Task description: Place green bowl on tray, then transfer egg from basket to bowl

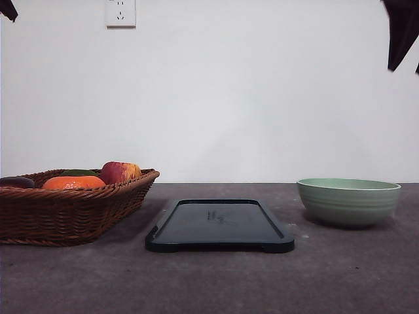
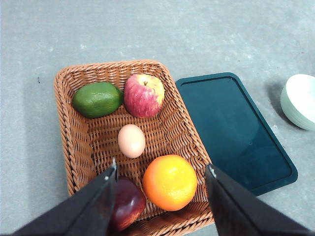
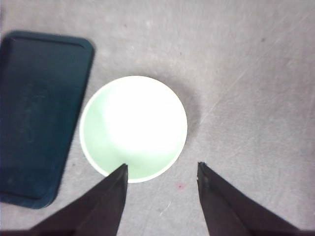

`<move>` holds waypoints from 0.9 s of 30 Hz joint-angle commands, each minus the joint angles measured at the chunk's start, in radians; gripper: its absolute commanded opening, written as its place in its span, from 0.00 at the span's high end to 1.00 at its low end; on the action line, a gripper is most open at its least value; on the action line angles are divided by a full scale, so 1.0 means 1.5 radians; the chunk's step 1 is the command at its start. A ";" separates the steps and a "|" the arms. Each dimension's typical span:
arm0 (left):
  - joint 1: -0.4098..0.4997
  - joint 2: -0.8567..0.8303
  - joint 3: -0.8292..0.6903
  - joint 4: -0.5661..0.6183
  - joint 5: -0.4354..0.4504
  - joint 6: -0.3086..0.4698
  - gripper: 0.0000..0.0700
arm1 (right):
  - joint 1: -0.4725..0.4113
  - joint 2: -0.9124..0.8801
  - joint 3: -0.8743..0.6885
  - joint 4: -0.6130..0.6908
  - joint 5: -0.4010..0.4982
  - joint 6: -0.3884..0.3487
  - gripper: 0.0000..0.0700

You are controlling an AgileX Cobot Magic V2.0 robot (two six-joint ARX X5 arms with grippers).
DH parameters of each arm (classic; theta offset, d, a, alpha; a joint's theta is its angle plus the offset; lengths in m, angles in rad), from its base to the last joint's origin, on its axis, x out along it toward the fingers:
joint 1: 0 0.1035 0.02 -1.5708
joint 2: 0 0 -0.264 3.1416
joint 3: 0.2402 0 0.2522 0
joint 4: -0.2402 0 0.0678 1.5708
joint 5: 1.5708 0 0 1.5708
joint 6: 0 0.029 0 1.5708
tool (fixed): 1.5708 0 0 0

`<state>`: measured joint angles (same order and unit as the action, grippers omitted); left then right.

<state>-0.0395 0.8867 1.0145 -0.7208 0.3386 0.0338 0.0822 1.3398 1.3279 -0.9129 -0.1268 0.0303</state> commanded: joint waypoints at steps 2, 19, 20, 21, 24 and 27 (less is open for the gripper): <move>-0.001 0.002 0.018 0.007 0.002 0.004 0.49 | -0.005 0.050 0.021 -0.001 0.003 0.002 0.60; -0.001 0.002 0.018 0.007 0.002 0.002 0.49 | -0.040 0.254 0.025 0.052 -0.002 -0.015 0.60; -0.001 0.002 0.018 0.007 0.002 0.002 0.49 | -0.040 0.261 0.025 0.054 -0.009 -0.015 0.60; -0.001 0.002 0.018 0.007 0.002 0.002 0.49 | -0.040 0.267 0.025 0.058 -0.017 -0.015 0.60; -0.001 0.002 0.018 0.007 0.002 0.002 0.49 | -0.040 0.283 0.025 0.071 -0.024 -0.015 0.60; -0.001 0.002 0.018 0.007 0.002 0.002 0.49 | -0.040 0.297 0.025 0.079 -0.025 -0.015 0.60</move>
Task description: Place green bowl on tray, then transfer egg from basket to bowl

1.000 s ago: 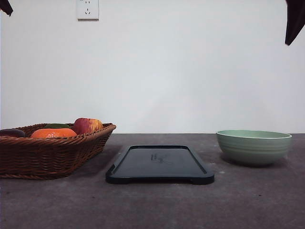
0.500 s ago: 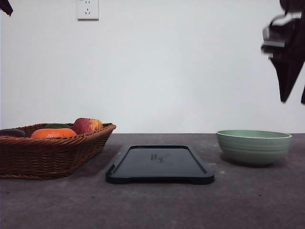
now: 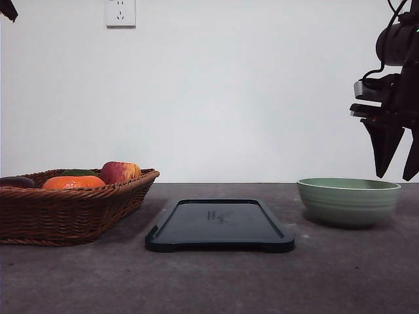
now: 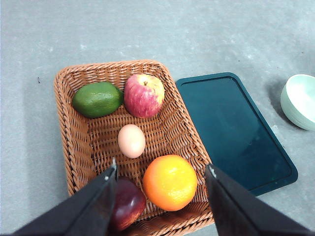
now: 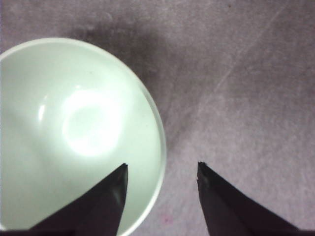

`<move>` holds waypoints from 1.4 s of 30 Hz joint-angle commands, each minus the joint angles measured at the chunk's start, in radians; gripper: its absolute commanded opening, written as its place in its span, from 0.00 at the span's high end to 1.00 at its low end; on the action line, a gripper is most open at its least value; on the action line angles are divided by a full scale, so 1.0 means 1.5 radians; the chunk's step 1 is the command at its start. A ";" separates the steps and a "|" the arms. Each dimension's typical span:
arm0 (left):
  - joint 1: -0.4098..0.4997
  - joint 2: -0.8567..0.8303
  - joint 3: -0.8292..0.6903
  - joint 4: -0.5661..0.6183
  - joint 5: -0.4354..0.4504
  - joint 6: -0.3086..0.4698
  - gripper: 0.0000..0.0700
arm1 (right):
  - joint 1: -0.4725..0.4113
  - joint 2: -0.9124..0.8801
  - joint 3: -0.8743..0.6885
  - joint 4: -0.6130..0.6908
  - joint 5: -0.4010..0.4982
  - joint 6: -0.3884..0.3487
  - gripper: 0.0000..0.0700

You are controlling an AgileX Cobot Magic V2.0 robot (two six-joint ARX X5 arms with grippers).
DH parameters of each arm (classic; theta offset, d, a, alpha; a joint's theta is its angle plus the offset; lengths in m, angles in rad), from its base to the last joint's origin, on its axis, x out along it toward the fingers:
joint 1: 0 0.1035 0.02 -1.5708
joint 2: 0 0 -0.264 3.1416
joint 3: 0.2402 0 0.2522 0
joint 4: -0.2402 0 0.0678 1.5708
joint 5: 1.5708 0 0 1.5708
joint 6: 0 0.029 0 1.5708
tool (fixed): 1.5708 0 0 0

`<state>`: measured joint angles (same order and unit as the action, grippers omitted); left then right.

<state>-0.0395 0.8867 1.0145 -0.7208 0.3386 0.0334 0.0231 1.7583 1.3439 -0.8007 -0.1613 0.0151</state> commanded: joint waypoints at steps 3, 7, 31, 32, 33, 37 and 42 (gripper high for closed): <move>-0.001 0.002 0.018 0.007 0.002 0.003 0.49 | -0.001 0.031 0.014 0.005 -0.002 -0.005 0.62; -0.001 0.002 0.018 0.007 0.002 0.002 0.49 | -0.001 0.046 0.014 0.006 -0.003 -0.005 0.80; -0.001 0.002 0.018 0.007 0.002 0.003 0.50 | 0.061 0.056 0.224 -0.216 -0.057 0.000 1.00; -0.001 0.002 0.018 0.007 0.002 0.003 0.50 | 0.072 0.056 0.237 -0.221 -0.057 0.000 1.00; -0.001 0.002 0.018 0.007 0.002 0.003 0.50 | 0.084 0.057 0.248 -0.222 -0.057 0.000 1.00; -0.001 0.002 0.018 0.007 0.002 0.003 0.50 | 0.137 0.064 0.287 -0.220 -0.057 0.000 1.00; -0.001 0.002 0.018 0.007 0.002 0.003 0.50 | 0.201 0.102 0.351 -0.220 -0.055 0.010 1.00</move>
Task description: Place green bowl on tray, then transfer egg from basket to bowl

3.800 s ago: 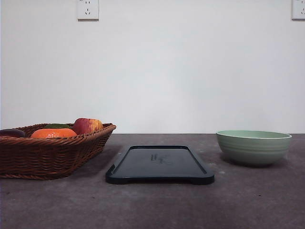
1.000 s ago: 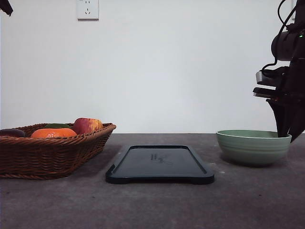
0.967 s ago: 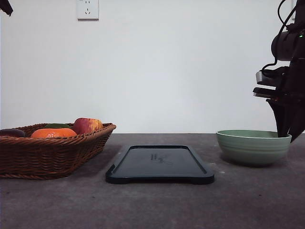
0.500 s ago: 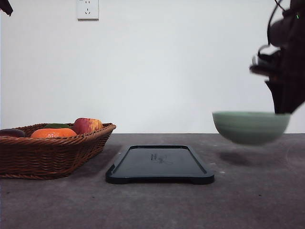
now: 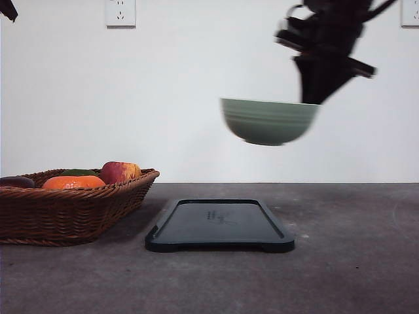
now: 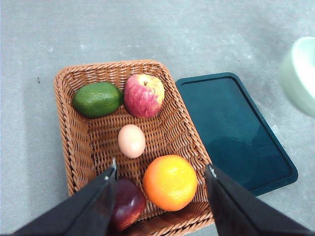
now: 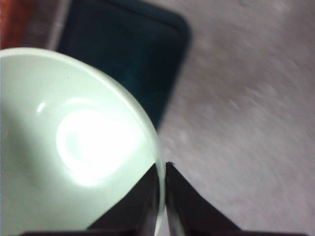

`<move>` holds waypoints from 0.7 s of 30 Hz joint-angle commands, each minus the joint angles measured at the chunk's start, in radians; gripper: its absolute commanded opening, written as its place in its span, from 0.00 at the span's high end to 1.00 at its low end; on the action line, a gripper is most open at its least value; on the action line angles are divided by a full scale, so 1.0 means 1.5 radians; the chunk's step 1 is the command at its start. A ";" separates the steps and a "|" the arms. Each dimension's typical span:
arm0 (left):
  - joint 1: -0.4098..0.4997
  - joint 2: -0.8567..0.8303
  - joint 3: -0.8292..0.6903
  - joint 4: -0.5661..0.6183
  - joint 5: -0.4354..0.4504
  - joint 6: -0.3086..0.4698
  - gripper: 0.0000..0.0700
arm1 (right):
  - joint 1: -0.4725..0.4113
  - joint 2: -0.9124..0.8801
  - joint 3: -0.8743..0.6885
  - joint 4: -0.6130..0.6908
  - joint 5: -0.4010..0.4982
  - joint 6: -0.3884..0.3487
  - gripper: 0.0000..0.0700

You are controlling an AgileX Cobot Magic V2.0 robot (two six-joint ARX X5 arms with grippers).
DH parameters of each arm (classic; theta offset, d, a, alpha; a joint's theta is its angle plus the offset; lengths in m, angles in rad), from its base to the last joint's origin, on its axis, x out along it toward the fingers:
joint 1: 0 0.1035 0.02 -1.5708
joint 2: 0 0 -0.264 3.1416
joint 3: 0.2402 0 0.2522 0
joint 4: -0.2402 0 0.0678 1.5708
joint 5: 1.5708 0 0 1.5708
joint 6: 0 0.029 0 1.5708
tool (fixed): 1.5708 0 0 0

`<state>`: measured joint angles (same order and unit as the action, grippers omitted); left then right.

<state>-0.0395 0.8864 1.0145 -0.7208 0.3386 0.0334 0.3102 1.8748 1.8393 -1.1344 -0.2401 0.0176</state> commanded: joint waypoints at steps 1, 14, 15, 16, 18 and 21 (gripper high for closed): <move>-0.001 0.002 0.018 0.007 0.002 0.003 0.50 | 0.019 0.036 0.035 0.002 -0.002 0.011 1.00; -0.001 0.002 0.018 0.007 0.002 0.003 0.50 | 0.088 0.185 0.145 0.007 0.003 0.021 1.00; -0.001 0.002 0.018 0.007 0.002 0.003 0.50 | 0.088 0.192 0.145 0.008 0.003 0.021 1.00; -0.001 0.002 0.018 0.007 0.002 0.003 0.50 | 0.088 0.200 0.145 0.009 0.003 0.021 1.00; -0.001 0.002 0.018 0.007 0.002 0.003 0.50 | 0.088 0.213 0.145 0.014 0.004 0.021 1.00; -0.001 0.002 0.018 0.007 0.002 0.003 0.50 | 0.088 0.230 0.145 0.027 0.006 0.021 1.00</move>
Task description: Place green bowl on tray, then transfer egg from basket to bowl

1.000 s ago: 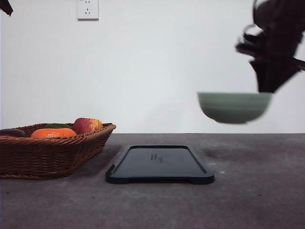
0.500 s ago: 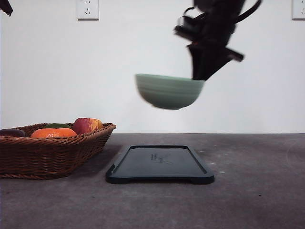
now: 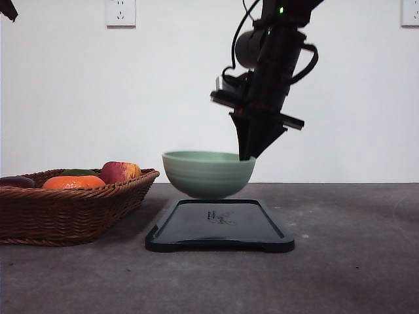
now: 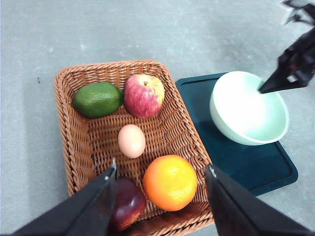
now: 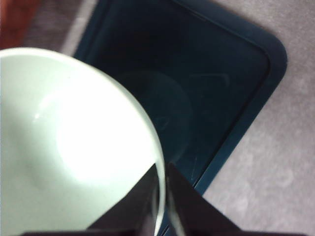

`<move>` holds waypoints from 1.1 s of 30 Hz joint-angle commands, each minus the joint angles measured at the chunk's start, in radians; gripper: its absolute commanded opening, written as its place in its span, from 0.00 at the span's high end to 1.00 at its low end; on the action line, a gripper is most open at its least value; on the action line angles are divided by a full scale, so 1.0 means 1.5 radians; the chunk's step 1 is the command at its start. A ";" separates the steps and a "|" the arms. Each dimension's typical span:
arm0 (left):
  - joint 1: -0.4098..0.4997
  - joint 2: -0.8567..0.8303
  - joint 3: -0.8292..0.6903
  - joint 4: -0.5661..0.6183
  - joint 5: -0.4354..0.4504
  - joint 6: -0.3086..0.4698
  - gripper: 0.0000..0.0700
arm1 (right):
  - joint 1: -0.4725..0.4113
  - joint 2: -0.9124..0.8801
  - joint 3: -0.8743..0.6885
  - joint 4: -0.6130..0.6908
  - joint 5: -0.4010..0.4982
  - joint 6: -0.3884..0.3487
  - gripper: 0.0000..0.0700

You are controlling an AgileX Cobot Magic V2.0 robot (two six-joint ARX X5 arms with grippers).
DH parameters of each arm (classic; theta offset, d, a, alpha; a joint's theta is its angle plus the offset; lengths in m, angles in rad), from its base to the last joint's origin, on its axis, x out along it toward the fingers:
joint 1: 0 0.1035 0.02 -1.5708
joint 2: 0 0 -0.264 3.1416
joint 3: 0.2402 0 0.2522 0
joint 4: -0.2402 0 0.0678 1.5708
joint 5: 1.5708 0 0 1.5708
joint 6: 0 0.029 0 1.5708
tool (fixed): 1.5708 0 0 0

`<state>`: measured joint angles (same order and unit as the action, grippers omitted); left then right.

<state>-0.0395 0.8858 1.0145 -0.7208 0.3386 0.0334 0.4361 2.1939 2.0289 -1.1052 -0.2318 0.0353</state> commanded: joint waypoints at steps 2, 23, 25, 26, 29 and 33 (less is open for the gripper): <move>-0.001 0.003 0.018 0.007 0.002 0.003 0.50 | 0.004 0.026 0.019 0.013 0.003 0.009 1.00; -0.001 0.003 0.018 0.007 0.002 0.003 0.50 | 0.004 0.057 0.019 0.028 0.036 0.005 0.86; -0.001 0.003 0.018 0.007 0.002 0.003 0.50 | 0.004 0.053 0.019 0.027 0.033 0.006 0.70; -0.001 0.003 0.018 0.007 0.002 0.003 0.50 | 0.004 0.050 0.019 0.026 0.033 0.007 0.64; -0.001 0.003 0.018 0.007 0.002 0.003 0.50 | 0.004 0.036 0.021 0.019 0.033 0.007 0.62; -0.001 0.003 0.018 0.007 0.002 0.003 0.50 | 0.006 -0.003 0.022 0.021 0.037 0.007 0.62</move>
<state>-0.0395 0.8848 1.0149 -0.7209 0.3386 0.0334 0.4368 2.2163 2.0293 -1.0823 -0.1793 0.0353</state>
